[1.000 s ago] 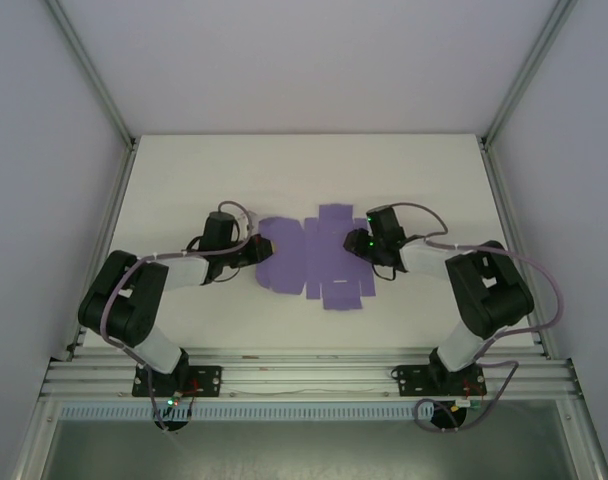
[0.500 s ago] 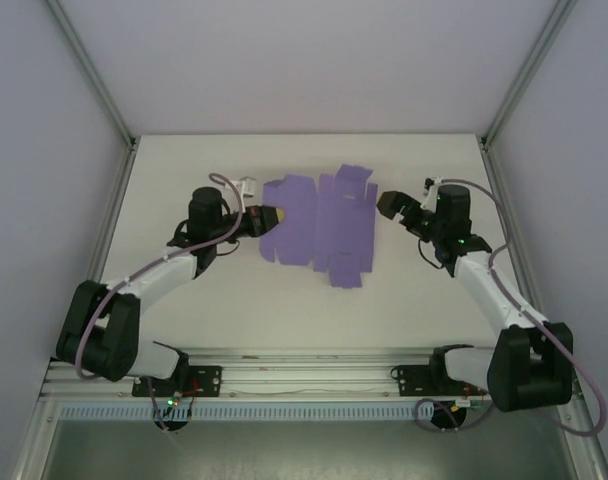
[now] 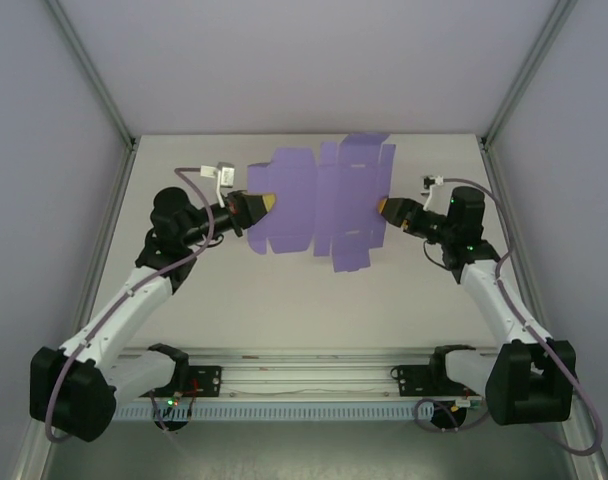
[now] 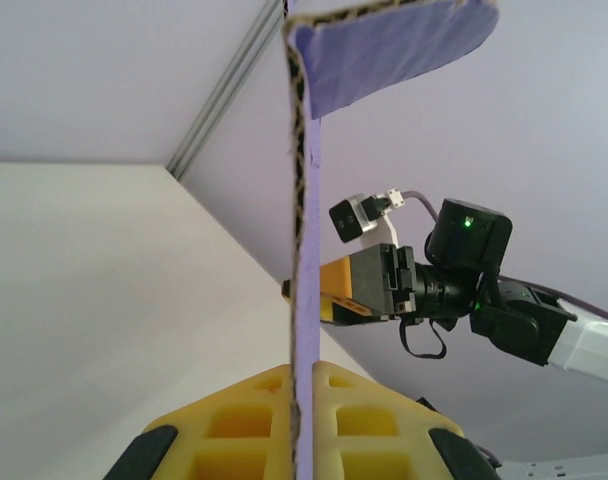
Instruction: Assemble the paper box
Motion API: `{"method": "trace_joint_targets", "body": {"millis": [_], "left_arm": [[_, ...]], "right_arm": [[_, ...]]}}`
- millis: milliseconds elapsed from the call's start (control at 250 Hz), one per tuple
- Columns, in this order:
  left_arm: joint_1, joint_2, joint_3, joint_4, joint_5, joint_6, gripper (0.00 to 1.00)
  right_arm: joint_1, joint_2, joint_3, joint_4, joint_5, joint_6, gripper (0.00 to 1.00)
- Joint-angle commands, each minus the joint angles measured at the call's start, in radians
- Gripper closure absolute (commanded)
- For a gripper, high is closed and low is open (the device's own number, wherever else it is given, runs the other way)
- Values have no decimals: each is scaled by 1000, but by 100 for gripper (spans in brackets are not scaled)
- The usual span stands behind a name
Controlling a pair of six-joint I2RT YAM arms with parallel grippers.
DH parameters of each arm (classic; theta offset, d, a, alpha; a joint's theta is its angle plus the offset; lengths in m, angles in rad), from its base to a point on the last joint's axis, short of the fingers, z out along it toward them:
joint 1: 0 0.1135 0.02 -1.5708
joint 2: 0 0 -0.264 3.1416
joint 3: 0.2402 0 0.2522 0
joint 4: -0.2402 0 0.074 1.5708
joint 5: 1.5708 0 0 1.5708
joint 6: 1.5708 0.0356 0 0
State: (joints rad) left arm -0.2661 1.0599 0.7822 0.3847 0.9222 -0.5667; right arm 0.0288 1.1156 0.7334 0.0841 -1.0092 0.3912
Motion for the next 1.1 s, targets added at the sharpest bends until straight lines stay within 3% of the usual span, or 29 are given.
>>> {"method": "trace_joint_targets", "body": {"millis": [0,148,268,324,424,460,532,568,696,787,931,1015,1095], "left_arm": [[8,-24,-3,-27,-46,36,100],[8,-45,-9,-18,-69,31,100],[7,-59,-13,-46,-117,41,100],[7,-62,-30,-31,-131,39,100],[8,-56,-54,-44,-166,37,99],[8,-57,-58,-81,-207,41,81],[8,-56,-64,-197,-339,61,19],[7,-55,-70,-258,-417,64,1],[7,-21,-52,-498,-711,91,0],[7,23,-18,-609,-801,130,0],[7,77,-3,-573,-728,152,0],[7,112,18,-520,-647,174,0],[8,155,50,-490,-600,182,0]], "right_arm": [[-3,-33,-22,120,-139,60,49],[-3,-67,-43,134,-172,36,60],[-3,-108,-58,143,-198,9,84],[-2,-123,-60,128,-198,-8,100],[-2,-132,-44,38,-182,-78,100],[0,-129,-39,8,-164,-100,100],[3,-109,-27,-57,-131,-146,100],[11,-94,-24,-88,-126,-179,100],[59,-13,-11,-224,-95,-345,100],[80,55,-14,-251,-28,-409,100],[142,191,98,-447,155,-644,100],[216,260,181,-550,321,-834,100],[307,325,266,-612,554,-974,100]]}}
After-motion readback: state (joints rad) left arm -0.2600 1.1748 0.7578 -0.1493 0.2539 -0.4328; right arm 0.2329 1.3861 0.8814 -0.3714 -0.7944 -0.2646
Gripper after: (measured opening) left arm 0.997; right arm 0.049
